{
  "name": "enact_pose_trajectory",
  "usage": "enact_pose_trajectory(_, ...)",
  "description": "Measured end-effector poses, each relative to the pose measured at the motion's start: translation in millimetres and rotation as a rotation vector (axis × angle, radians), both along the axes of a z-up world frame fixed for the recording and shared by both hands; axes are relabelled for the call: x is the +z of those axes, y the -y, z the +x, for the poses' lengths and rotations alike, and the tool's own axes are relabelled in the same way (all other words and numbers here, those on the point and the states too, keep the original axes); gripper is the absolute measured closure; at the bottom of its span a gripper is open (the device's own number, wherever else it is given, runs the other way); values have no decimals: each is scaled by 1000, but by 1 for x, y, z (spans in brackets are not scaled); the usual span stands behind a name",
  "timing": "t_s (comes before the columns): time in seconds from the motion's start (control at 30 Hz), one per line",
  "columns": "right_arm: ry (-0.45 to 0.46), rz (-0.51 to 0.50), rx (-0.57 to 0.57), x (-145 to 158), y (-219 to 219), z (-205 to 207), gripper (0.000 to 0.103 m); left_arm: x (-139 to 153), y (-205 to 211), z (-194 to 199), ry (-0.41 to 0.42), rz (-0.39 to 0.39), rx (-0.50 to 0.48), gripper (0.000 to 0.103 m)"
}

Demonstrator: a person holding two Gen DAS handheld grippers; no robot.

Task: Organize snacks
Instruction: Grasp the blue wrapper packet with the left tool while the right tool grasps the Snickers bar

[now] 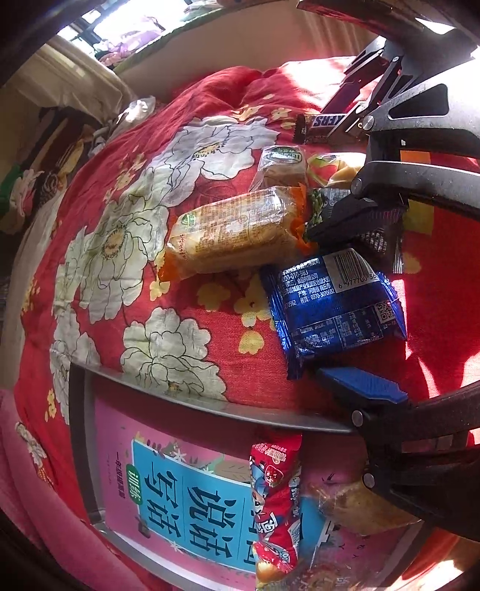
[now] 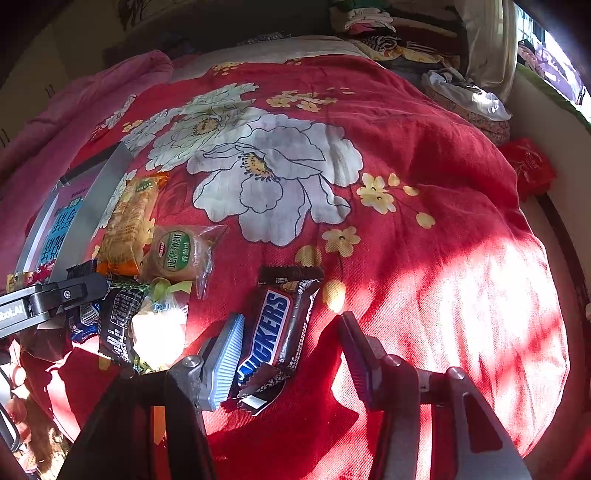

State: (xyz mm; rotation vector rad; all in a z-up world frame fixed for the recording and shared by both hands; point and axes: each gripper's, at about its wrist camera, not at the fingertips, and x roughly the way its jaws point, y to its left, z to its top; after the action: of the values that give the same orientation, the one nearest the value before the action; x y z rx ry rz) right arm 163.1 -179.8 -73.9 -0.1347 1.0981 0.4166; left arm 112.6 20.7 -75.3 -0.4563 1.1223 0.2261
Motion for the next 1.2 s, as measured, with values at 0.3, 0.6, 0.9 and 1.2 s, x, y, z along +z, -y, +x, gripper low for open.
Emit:
enact_pose_trajectory(0.3,-11,136,-57,5,16,7,68,0,2,-3,15,11,-48,50)
enact_pose_trajectory(0.6,-19,203,-46,14,19,3,70,1,3,-21,3,-15,-97,50)
enact_pose_trajectory(0.9,-33,119,-29,0,6,4,70,-5,16,-8,-45,73,-86,48)
enact_pose_trajectory(1.2,-50,254,-37,9,18,6,74,5,5,-16,22,5,-97,50)
